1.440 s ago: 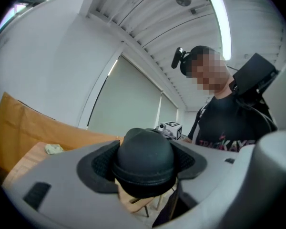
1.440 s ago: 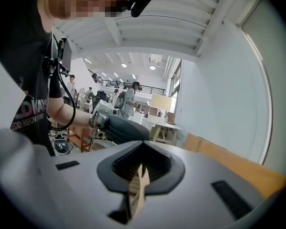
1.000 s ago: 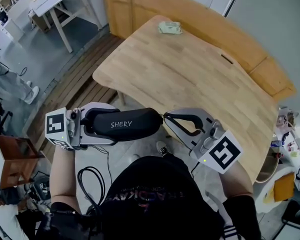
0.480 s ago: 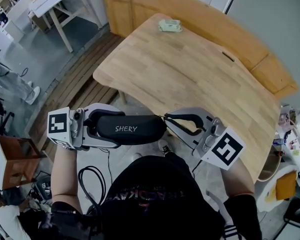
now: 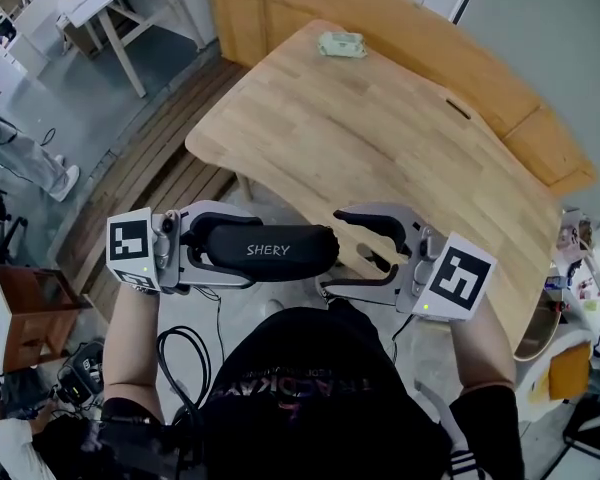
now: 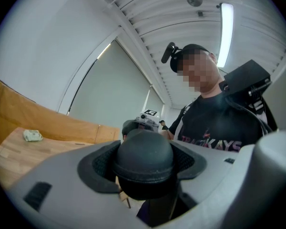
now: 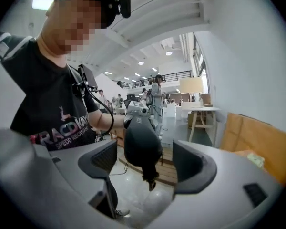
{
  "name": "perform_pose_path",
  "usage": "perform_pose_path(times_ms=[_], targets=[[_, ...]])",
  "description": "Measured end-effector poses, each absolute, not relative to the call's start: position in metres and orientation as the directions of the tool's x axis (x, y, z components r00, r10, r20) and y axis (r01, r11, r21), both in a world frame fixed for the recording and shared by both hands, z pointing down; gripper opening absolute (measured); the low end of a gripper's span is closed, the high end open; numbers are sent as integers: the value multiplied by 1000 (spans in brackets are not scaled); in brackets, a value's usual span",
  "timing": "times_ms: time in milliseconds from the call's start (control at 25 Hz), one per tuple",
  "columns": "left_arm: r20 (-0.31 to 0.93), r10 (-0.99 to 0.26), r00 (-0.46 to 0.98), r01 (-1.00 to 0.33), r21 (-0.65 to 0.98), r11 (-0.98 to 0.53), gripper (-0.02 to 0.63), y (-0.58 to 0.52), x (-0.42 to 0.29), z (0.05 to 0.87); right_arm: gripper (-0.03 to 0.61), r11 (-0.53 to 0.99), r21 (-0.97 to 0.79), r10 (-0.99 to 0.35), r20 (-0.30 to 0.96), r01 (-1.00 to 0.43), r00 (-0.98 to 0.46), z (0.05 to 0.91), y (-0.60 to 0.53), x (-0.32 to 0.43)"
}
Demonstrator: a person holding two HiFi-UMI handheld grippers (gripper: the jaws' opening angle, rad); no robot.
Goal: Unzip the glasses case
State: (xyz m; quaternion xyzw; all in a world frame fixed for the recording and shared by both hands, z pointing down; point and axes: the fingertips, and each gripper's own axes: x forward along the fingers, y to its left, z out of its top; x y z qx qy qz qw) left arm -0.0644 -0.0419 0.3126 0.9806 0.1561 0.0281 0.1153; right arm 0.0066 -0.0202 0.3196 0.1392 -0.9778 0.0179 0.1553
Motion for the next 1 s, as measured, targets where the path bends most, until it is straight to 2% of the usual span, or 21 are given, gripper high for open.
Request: perform_pose_path(times_ms=[80, 240, 560, 760, 1000], targets=[[59, 316, 947, 295, 231, -927, 313, -40, -53, 320, 364, 965, 26, -247, 405, -259, -880, 332, -19, 3], [126, 330, 935, 298, 222, -928, 313, -37, -42, 334, 365, 973, 44, -219, 490, -226, -844, 345, -23, -17], [145, 330, 933, 288, 251, -924, 314, -38, -23, 354, 364, 984, 73, -178, 538, -165, -824, 387, -30, -30], [175, 320, 931, 271, 256, -928, 322, -40, -24, 365, 347, 983, 77, -181, 520, -165, -835, 397, -34, -29], [230, 240, 943, 172, 280, -945, 321, -63, -6, 387, 342, 979, 95, -204, 537, -181, -818, 420, -46, 21]])
